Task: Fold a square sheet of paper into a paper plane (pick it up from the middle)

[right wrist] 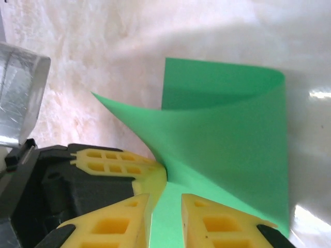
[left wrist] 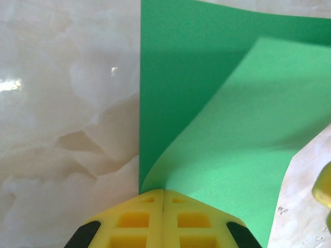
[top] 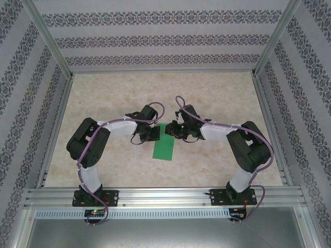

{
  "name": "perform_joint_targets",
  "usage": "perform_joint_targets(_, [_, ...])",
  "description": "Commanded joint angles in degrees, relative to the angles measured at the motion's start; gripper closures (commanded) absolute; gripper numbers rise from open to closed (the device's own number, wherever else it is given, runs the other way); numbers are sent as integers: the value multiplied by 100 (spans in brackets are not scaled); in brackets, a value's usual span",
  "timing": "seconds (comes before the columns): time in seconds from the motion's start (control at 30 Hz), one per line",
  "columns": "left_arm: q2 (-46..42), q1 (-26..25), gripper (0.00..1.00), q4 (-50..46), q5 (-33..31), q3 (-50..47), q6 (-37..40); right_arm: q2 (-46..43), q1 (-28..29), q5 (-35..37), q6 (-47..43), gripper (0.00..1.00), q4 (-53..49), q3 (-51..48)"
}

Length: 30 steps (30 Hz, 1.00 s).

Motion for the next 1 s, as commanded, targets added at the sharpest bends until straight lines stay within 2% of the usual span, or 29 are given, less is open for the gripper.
perform_joint_targets(0.0, [202,-74,100,-378,-190,38,193,321,-121,91,-140,77,42,-7])
perform_joint_targets(0.2, [187,-68,100,-413,-222,25,228,639,-217,94,-98,77,192,-119])
perform_joint_targets(0.47, [183,-75,100,-438,-247,21,223,69,-319,-28,-171,76,-54,234])
perform_joint_targets(0.7, [194,-72,100,-438,-238,55,235,673,-389,-235,-203,76,28,542])
perform_joint_targets(0.97, [170,-70,100,-486,-243,70,265,1008,-449,51,-185,77,-236,611])
